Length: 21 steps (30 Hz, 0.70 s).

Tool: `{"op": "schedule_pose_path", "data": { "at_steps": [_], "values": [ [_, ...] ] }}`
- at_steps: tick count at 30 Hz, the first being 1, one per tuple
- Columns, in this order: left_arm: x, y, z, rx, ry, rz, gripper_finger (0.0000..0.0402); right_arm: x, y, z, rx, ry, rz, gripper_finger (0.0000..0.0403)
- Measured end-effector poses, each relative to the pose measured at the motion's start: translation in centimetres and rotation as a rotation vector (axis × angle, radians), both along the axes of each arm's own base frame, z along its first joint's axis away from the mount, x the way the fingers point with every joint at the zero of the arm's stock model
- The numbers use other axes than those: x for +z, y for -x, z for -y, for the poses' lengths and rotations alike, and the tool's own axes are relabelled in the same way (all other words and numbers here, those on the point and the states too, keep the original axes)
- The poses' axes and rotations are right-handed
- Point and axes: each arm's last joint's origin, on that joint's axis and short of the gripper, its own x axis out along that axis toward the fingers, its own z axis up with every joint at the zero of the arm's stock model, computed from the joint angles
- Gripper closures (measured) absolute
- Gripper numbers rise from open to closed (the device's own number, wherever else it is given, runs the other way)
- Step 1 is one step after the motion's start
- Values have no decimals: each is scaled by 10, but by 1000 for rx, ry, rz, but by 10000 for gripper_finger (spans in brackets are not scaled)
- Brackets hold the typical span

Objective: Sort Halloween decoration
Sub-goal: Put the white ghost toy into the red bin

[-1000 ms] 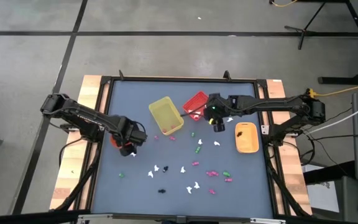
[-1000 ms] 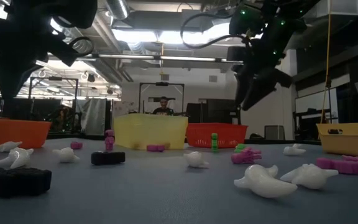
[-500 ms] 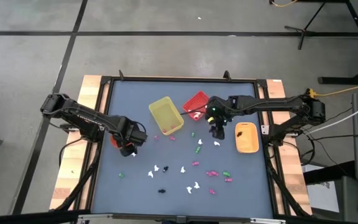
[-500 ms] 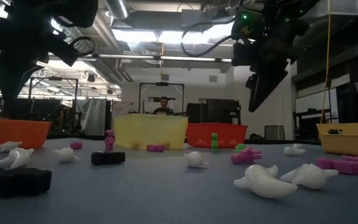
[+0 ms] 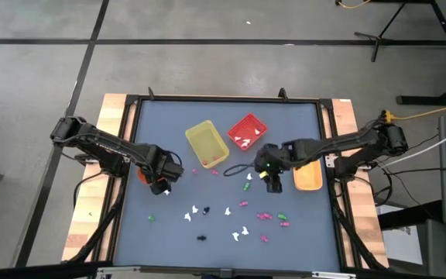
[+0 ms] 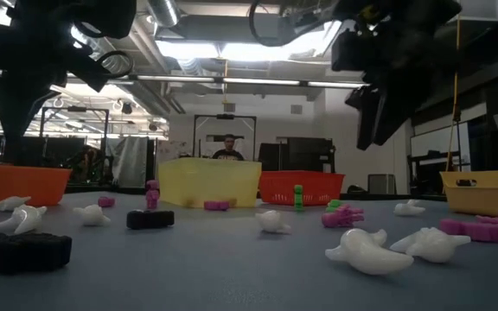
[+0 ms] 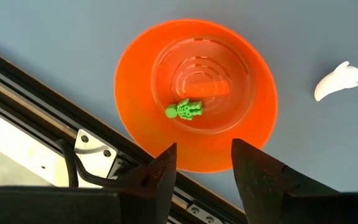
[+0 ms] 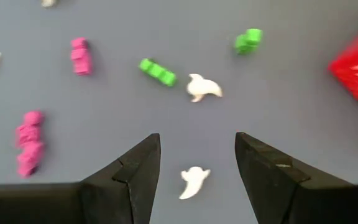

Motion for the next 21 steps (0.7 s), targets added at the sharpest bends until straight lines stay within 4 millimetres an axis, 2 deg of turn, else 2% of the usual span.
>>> {"op": "schedule_pose_path", "data": {
  "at_steps": [6,13,21],
  "values": [
    [0,-3,-1,-7,-30,33,264,-1,4,-10,-109,40,-20,196],
    [-1,-4,-1,-11,-38,49,264,-5,4,-10,-163,25,-50,196],
    [-1,-4,-1,-11,-37,52,264,-33,17,-9,-163,36,-105,196]
  ]
}}
